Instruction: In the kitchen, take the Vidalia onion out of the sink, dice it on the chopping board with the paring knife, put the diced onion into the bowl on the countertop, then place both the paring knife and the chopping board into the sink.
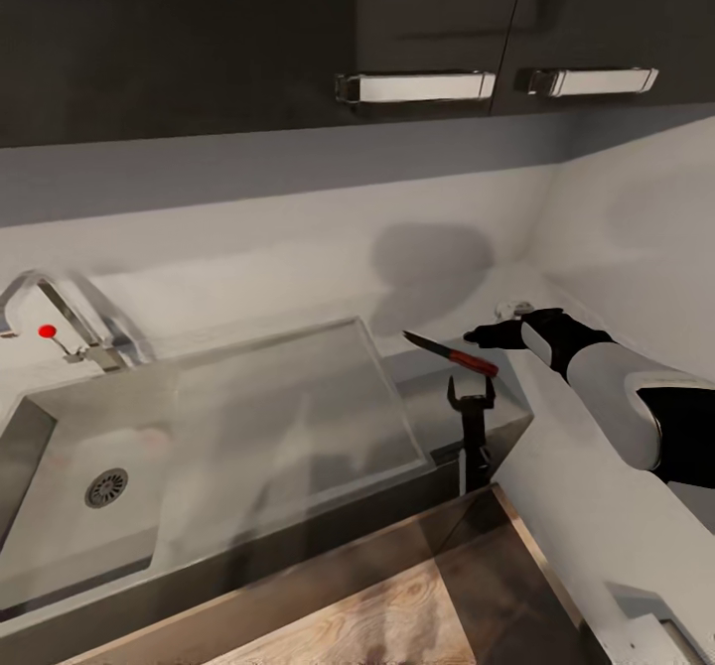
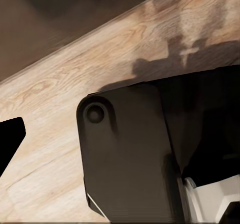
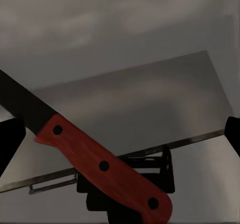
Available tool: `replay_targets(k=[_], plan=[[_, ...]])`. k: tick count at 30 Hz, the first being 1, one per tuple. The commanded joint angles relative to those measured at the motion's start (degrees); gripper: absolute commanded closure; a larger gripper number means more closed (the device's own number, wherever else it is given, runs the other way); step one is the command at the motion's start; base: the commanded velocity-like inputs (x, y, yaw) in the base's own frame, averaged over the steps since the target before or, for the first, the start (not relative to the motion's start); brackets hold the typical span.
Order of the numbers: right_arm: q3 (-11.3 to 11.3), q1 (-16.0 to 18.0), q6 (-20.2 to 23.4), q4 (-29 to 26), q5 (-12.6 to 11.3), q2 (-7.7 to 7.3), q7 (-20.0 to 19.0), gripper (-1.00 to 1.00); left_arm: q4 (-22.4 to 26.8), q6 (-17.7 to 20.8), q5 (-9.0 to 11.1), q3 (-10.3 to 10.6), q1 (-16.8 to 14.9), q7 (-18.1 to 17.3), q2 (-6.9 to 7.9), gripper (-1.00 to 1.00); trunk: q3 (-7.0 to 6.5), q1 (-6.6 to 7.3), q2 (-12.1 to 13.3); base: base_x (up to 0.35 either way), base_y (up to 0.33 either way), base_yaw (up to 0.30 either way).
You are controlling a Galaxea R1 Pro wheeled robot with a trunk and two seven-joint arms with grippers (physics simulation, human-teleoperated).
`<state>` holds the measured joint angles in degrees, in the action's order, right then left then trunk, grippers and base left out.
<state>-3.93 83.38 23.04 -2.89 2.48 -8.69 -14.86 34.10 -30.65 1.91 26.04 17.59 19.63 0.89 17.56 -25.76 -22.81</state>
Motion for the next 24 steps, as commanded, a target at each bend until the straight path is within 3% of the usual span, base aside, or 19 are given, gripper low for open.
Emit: replay_targets(k=[1,24], plan=[[-0.37,0.03,0.25,-0.1,0.26,-0.02,-0.35,-1.0,0.08,-0.02,0.2,0.44,-0.01,0.5,0.08,-1.0,0.19,-0.02,-0.11,-0.037,0.0,0.0],[-0.37,0.03,0.25,-0.02,0.25,0.08,-0.35,-1.0,-0.18,-0.03,0.15,0.43,-0.01,0.42,0.0,-1.0,2.3,-0.02,-0.11,-0.016,0.0,0.0]])
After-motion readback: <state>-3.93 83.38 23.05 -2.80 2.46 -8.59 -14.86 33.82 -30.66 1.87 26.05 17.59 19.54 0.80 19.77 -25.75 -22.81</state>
